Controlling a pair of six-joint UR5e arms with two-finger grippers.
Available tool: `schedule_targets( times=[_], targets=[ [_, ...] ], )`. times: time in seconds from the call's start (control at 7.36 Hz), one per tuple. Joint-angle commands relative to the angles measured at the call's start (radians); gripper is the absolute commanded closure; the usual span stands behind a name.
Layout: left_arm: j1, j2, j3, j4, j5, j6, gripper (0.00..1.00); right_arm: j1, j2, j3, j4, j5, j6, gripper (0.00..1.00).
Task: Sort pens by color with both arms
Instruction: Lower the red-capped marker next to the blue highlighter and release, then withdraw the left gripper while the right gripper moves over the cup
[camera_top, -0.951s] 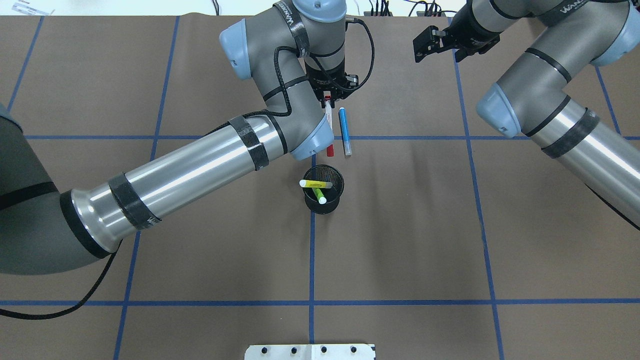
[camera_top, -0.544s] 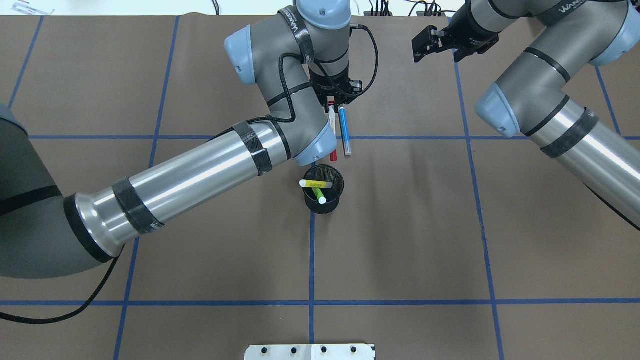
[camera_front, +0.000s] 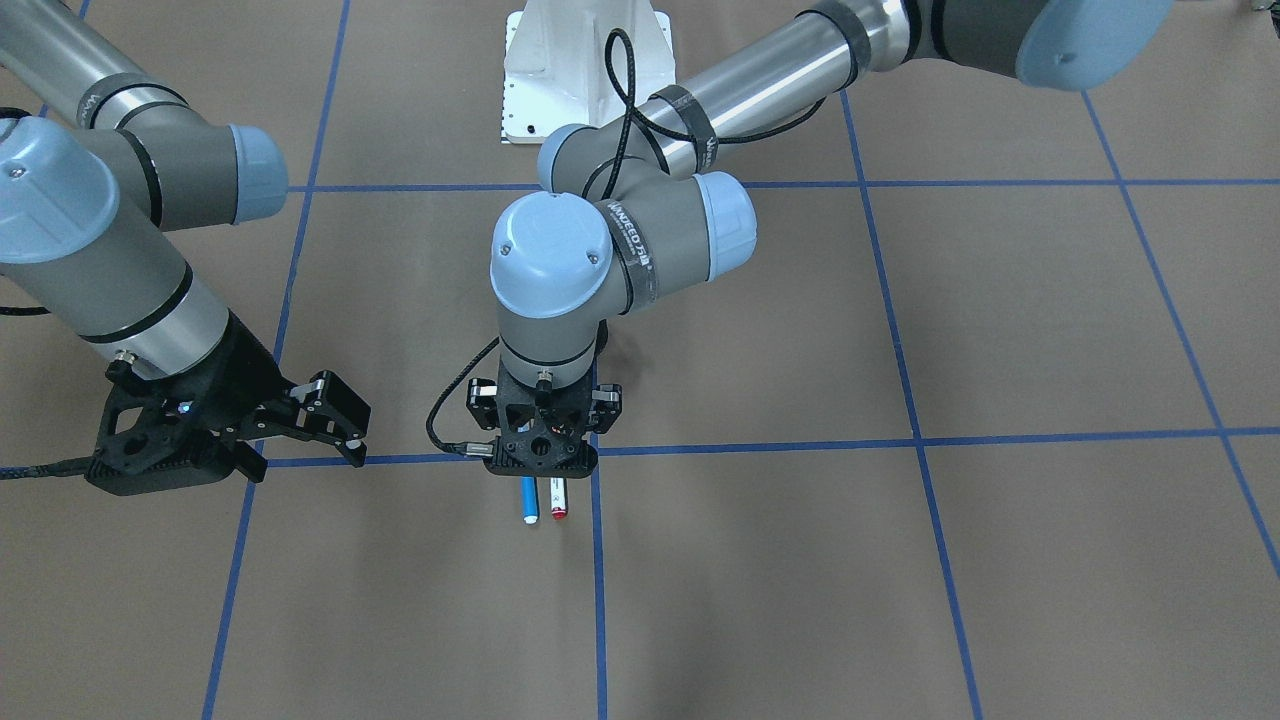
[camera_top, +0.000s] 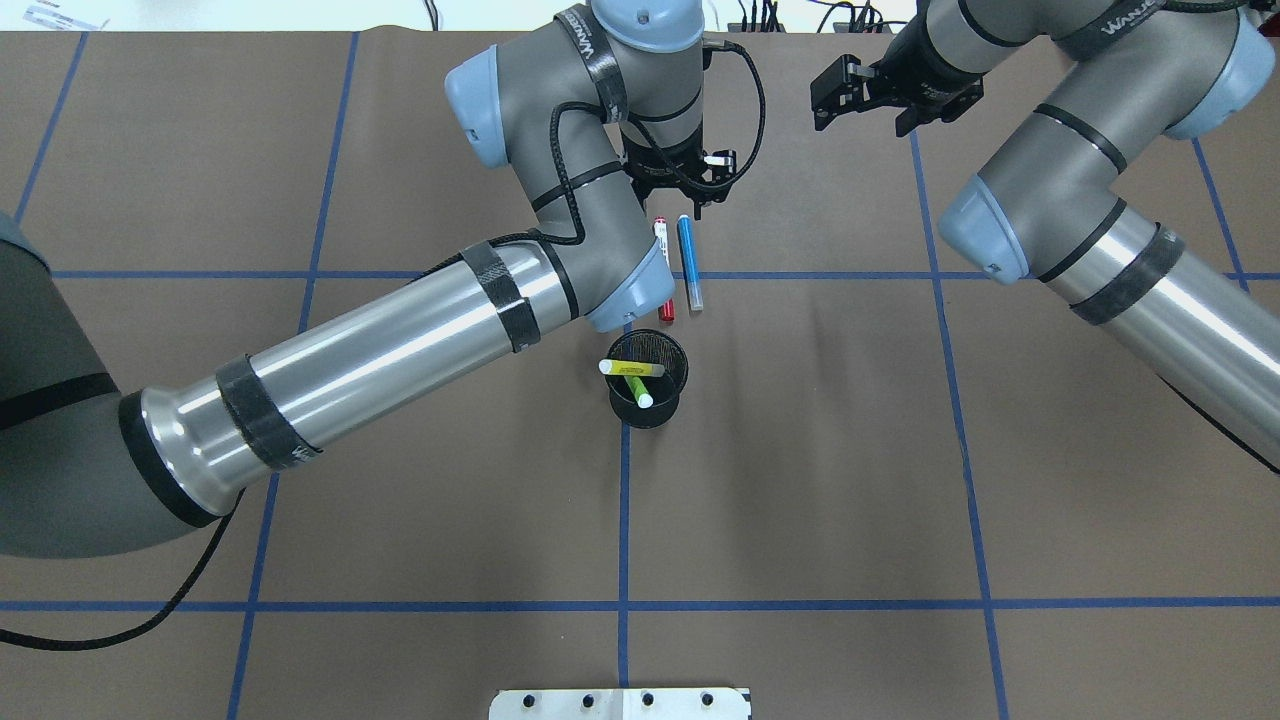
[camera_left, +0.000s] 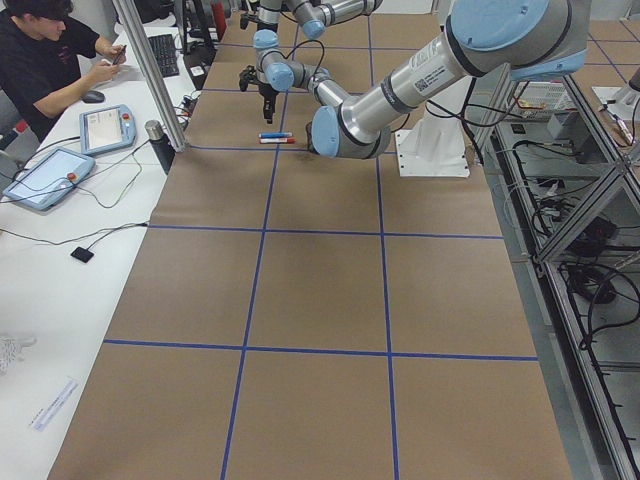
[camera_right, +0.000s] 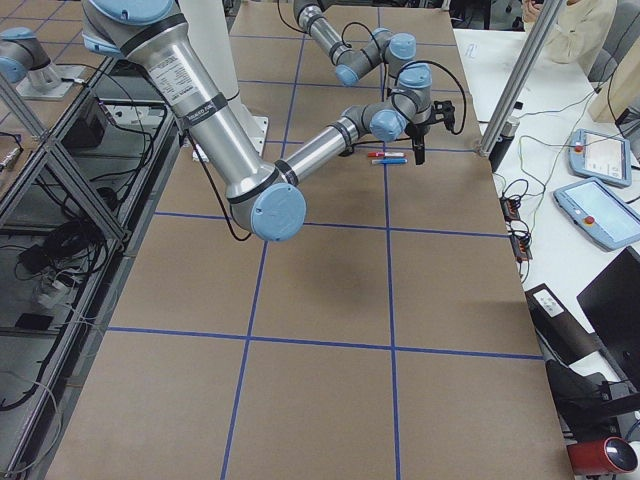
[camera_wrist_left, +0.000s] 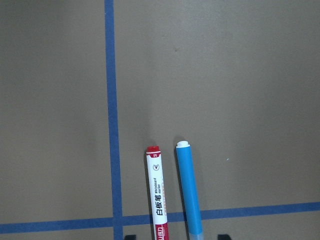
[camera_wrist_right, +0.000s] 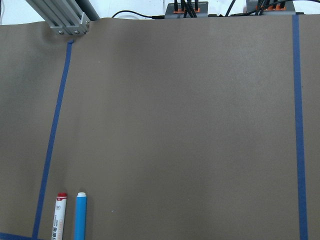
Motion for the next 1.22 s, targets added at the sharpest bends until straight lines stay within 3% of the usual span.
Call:
schedule_targets(
  times=[0.0,0.41,0.68,1.09],
  targets=[
    [-0.056,0.12,-0.146,0.012,-0.102,0.085,0.34,-0.04,0.018,0.034,-0.043,-0.014,0.108,0.02],
    [-0.138,0.274,-0.334,0.102,-0.204,0.169,0.33,-0.146,0.076,0.172,-0.312,-0.018,0.14,0.02],
    [-0.195,0.43,-0.511,0.159,-0.244,0.275,0.32,-0.241,0.182,0.172,-0.486,-0.015,0.206,0.02],
    [-0.254,0.48,-0.603,0.274,-0.258,0.29,0.26,-0.353,0.203,0.158,-0.486,-0.015,0.226,0.04]
  ],
)
